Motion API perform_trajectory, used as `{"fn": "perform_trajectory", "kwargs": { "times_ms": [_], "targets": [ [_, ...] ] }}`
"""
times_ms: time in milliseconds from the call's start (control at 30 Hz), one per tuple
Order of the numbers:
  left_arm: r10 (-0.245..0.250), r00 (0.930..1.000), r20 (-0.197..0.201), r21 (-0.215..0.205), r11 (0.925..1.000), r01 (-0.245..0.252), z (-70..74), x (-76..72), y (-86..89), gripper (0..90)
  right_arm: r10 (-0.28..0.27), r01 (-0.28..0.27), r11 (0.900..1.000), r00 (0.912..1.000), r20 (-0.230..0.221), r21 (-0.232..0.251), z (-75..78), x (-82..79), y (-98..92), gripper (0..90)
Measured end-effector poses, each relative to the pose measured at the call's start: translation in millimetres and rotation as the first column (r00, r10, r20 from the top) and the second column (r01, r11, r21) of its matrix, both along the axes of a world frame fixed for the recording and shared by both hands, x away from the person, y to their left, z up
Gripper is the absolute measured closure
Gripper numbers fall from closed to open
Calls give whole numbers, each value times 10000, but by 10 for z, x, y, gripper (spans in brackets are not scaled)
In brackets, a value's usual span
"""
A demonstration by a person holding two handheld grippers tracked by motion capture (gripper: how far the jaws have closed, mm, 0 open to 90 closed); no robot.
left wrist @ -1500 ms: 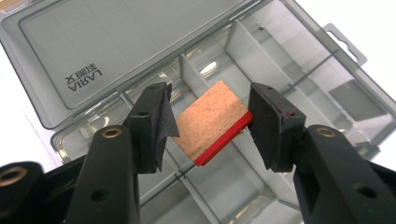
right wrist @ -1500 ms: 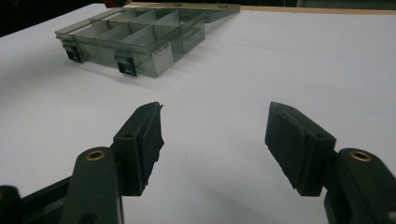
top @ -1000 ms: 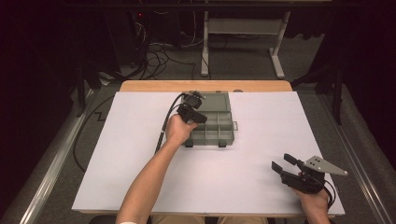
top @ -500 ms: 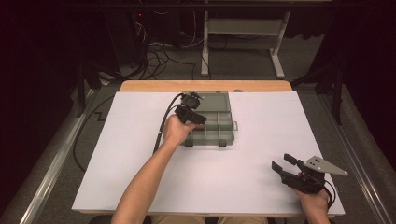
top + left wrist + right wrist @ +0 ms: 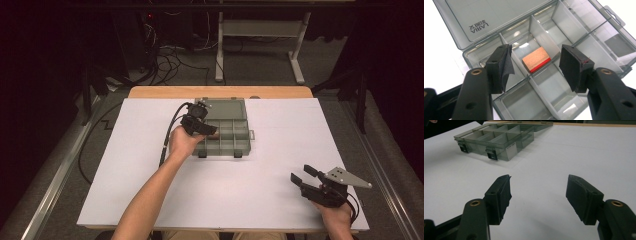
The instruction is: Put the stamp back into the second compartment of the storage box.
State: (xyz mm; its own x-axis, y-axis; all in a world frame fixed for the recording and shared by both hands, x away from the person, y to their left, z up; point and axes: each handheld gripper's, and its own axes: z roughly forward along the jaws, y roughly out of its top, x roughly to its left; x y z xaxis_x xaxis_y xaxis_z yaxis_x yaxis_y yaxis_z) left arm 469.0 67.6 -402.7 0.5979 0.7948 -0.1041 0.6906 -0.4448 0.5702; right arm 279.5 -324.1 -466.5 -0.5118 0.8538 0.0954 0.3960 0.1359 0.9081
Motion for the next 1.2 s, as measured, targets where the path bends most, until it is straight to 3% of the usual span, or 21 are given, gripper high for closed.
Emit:
{"fn": "perform_trajectory", "kwargs": {
  "times_ms": [400,1200],
  "targets": [
    [-228,9995,204,36,9997,227,-25,-137,33,423,7,-7,10000,10000,-12,17,-1,3,-2,365],
    [-161,9978,637,-130,9998,170,-19,-406,224,421,101,-101,9999,9999,-2,15,2,2,4,365]
  ]
}}
